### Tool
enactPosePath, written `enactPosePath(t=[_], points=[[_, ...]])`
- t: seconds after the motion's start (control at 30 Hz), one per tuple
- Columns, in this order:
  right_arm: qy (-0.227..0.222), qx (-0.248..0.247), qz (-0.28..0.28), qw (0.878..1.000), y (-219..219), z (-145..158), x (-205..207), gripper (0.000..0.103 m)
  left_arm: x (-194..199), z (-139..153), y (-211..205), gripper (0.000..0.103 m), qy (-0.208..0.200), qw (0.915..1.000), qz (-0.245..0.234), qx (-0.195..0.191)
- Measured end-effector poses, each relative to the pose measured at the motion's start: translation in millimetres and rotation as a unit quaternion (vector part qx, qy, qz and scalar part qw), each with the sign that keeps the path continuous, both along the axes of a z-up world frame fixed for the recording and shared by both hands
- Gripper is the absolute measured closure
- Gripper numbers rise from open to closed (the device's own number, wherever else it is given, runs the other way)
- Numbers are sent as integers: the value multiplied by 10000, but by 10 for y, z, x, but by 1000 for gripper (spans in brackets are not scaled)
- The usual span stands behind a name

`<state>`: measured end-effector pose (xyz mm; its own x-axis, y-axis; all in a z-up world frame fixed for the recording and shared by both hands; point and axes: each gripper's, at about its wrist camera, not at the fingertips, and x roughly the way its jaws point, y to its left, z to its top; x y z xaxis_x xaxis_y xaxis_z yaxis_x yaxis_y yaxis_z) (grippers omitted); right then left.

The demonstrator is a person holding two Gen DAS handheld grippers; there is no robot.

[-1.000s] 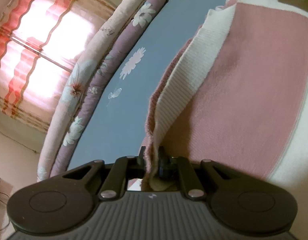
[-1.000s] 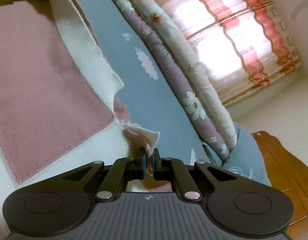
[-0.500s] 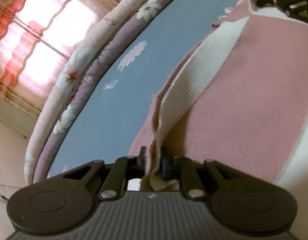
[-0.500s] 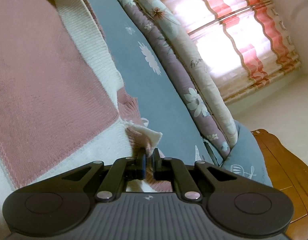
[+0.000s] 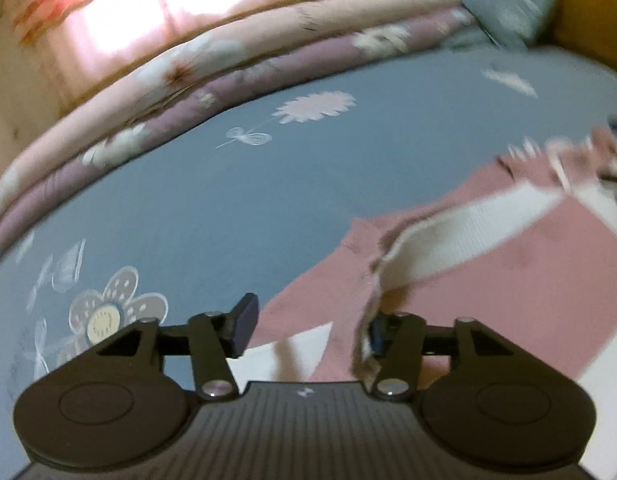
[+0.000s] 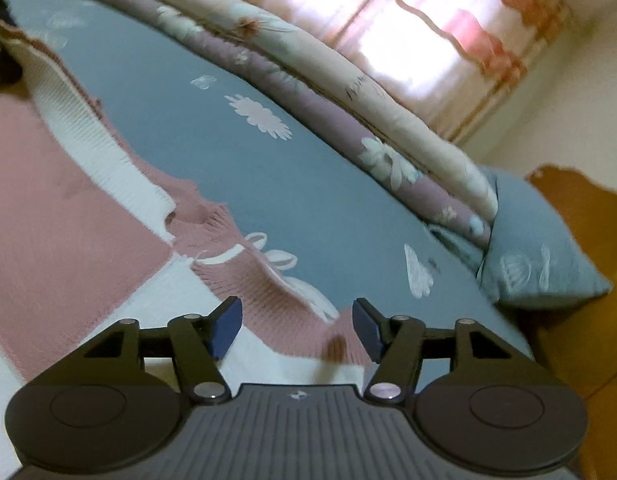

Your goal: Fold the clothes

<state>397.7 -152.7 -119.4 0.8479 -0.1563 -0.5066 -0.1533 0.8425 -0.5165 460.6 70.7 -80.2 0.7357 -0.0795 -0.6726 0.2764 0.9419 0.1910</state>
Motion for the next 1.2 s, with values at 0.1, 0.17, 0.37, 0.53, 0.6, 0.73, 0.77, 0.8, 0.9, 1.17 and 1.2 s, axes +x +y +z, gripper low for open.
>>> enactPosePath(t=[0.1,0.17,0.37,0.53,0.6,0.73,0.77,0.8,0.9,1.17,1.2], points=[[42,38,20,10000,-29,7,-58,37,122,-3,221,34,572,9926,260,-1037],[45,-9,24,10000,-36,5,-80,37,252,-62,371,29,1160,9766,321,-1780],[-145,306,-21,9994,-140,174,-240,37,58,141,566,31,498,9753,640,-2056],[-86,905,-166,9957,-385,303,-622,37,-461,288,596,33,4,9854,325,-1671],[9,1224,-311,9920,-493,306,-785,37,-696,306,623,37,-97,9852,255,-1691],[106,1994,-615,9779,-651,278,-1117,41,-1155,331,630,70,-186,9827,277,-1821],[105,2178,-678,9736,-680,271,-1201,46,-1259,323,609,70,-240,9841,251,-1741],[88,2351,-706,9694,-700,264,-1275,48,-1366,309,586,70,-297,9857,218,-1643],[33,2870,-747,9550,-749,241,-1470,50,-1559,230,524,70,-232,9878,137,-1533],[443,3877,-959,9157,-1193,147,-1561,62,-1592,48,646,70,254,9827,292,-1810],[545,4085,-882,9069,-1283,129,-1538,63,-1582,28,684,70,364,9798,267,-1948]])
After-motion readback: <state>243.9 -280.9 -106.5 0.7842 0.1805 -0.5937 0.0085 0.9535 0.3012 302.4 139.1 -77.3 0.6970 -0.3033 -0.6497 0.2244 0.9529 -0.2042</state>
